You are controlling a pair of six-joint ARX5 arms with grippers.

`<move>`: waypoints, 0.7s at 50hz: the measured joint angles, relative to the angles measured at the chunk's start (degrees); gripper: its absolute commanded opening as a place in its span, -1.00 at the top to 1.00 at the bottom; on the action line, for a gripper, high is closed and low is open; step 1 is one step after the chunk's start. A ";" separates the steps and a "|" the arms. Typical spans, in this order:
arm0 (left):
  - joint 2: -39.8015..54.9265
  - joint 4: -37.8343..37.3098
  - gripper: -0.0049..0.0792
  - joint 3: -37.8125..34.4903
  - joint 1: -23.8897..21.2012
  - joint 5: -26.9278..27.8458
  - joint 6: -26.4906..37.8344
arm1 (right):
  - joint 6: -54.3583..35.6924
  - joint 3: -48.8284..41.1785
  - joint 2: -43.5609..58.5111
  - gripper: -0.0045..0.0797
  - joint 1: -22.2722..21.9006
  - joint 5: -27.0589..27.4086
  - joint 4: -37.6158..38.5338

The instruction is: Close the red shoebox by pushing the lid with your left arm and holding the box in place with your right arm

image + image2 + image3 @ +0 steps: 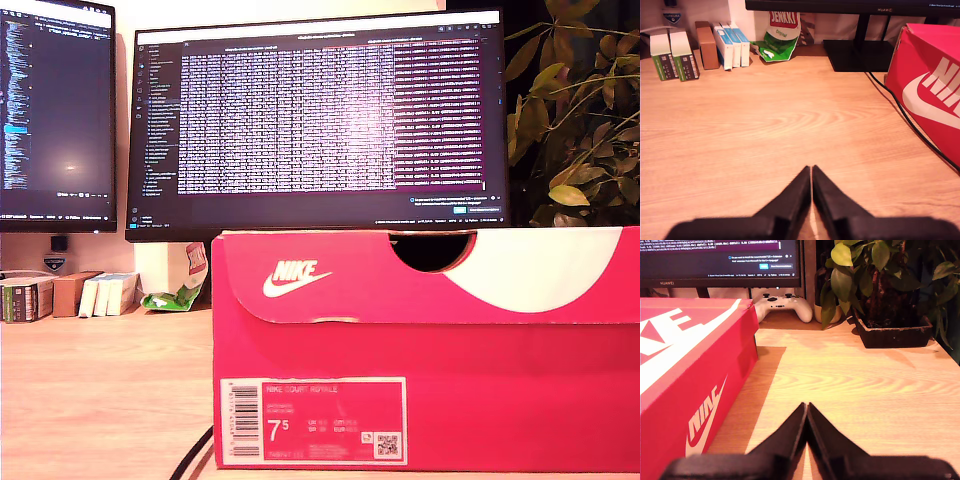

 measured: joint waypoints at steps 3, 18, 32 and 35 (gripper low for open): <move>0.00 0.00 0.92 0.00 0.02 0.00 0.00 | 0.00 0.00 0.00 0.92 -0.59 -0.04 0.00; 0.00 0.00 0.92 0.00 6.47 0.11 0.00 | 0.00 0.00 0.00 0.92 -5.97 0.02 0.00; 0.00 0.00 0.92 0.00 11.34 0.02 0.00 | 0.00 0.00 0.00 0.92 -6.01 0.02 0.00; 0.00 0.00 0.92 0.00 11.39 0.00 0.00 | 0.00 0.00 0.00 0.92 -6.01 0.02 0.00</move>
